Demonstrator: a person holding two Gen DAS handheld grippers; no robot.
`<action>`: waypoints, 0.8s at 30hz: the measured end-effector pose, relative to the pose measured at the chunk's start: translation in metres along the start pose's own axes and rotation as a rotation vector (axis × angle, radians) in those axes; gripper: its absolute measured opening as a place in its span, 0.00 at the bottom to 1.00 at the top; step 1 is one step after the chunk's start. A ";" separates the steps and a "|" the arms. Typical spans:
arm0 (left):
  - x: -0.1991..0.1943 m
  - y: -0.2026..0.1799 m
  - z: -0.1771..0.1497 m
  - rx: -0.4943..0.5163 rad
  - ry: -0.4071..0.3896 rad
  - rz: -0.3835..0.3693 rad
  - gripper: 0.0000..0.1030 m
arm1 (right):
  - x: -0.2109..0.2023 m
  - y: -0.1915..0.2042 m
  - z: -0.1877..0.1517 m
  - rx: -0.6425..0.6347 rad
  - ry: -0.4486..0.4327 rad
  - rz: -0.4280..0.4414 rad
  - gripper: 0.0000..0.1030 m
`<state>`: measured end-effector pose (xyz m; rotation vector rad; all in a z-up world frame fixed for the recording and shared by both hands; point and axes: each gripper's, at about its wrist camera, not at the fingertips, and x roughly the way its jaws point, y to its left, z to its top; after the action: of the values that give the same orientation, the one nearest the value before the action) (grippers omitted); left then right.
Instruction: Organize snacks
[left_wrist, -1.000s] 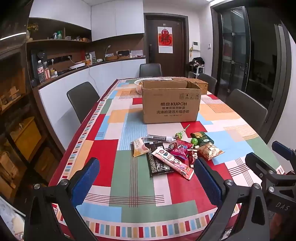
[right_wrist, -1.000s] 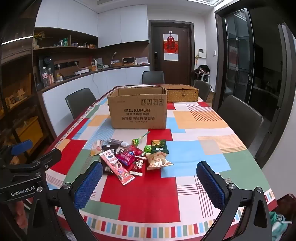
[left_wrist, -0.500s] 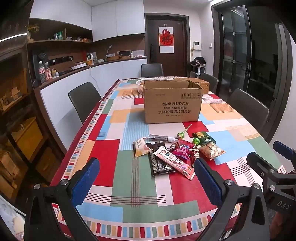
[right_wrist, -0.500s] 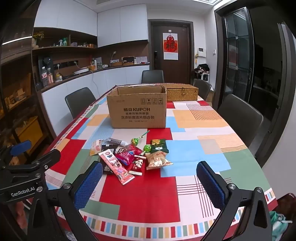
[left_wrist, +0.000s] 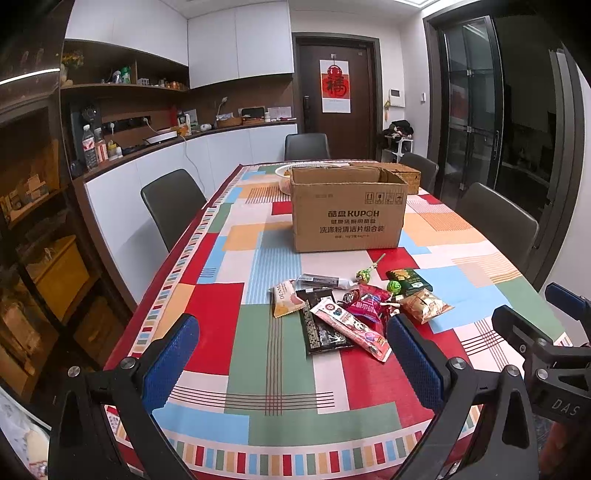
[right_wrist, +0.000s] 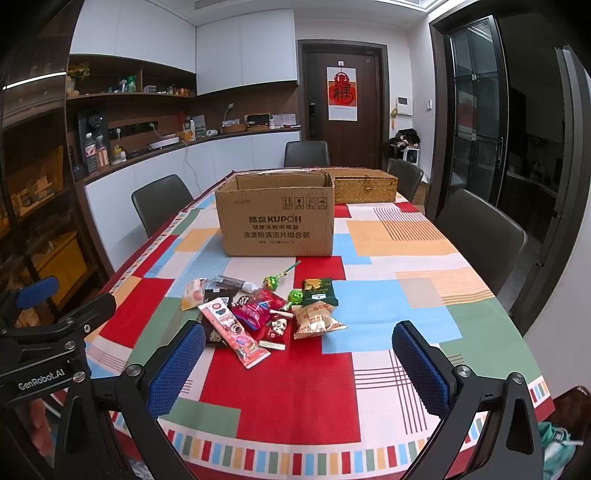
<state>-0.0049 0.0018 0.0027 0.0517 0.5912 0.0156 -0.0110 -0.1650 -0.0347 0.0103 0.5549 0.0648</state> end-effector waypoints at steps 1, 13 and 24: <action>0.000 0.000 0.000 -0.001 0.000 0.001 1.00 | 0.000 0.000 0.000 0.000 0.000 0.001 1.00; 0.000 0.001 0.000 -0.001 0.000 -0.001 1.00 | 0.002 -0.001 0.000 0.000 0.003 0.005 1.00; 0.000 0.001 0.000 -0.002 -0.001 -0.001 1.00 | 0.001 -0.001 0.000 0.003 0.001 0.004 1.00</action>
<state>-0.0055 0.0028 0.0026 0.0491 0.5903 0.0151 -0.0098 -0.1658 -0.0355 0.0139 0.5560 0.0679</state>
